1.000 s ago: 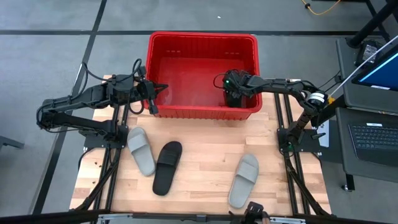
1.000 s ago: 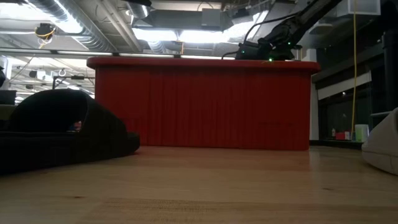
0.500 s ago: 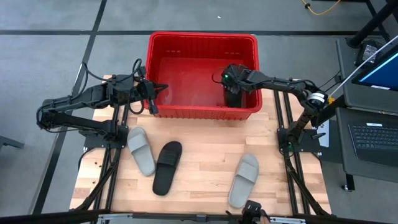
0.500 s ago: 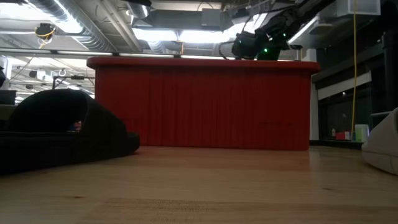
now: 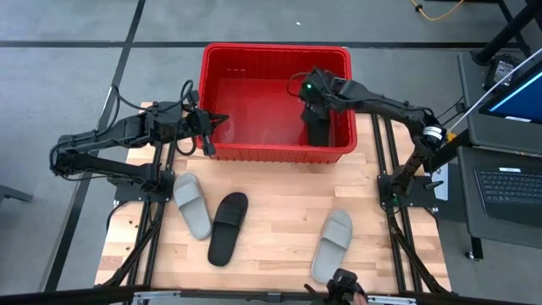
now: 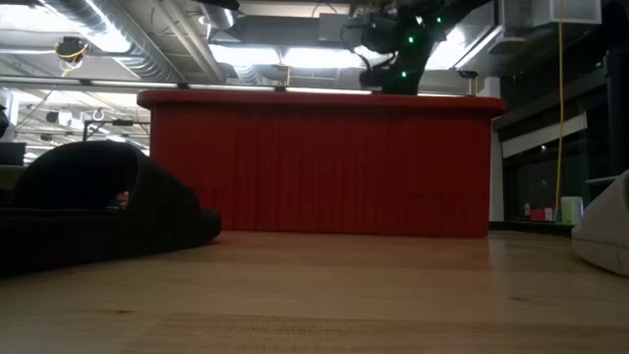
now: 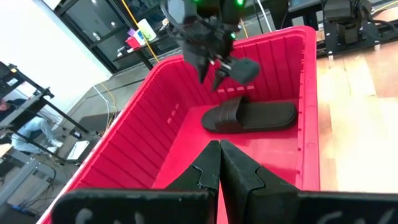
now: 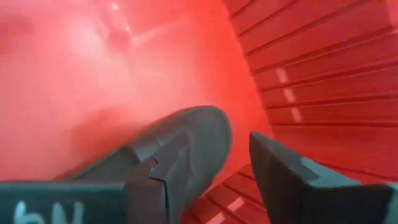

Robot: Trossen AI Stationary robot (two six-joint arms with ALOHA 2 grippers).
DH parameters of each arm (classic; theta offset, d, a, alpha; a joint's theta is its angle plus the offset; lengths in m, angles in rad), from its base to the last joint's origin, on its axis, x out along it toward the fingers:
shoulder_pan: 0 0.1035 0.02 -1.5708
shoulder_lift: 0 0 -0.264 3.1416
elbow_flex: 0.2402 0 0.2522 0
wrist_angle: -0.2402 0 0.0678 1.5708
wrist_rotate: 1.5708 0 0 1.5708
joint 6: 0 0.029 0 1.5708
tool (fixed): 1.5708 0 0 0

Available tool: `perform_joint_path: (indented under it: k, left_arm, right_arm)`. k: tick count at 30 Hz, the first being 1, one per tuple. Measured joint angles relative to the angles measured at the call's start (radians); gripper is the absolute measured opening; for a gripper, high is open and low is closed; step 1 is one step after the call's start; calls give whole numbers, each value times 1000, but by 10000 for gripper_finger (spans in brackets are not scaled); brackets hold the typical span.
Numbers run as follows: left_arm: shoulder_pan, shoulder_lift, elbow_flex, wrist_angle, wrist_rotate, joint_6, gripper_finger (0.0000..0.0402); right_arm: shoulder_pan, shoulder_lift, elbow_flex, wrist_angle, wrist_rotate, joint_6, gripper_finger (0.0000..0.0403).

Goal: Pick and place slides into bin
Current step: Put the black slide into the red bin

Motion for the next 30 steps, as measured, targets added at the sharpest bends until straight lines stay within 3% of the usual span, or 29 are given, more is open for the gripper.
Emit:
perform_joint_path:
  k: [4,8,10,17,30]
  left_arm:
    - [0,0,0,-3,-2,24,3]
    - [0,0,0,-3,-33,78,3]
    - [0,0,0,-3,-43,94,3]
    - [0,-1,0,-4,-53,139,3]
    - [0,-85,0,-80,-31,121,3]
  right_arm:
    - [3,0,83,-60,0,60,129]
    - [17,-1,177,-148,1,103,39]
    - [32,-1,216,-194,1,104,12]
    - [107,-1,292,-241,2,164,5]
    - [358,-25,290,-183,67,264,2]
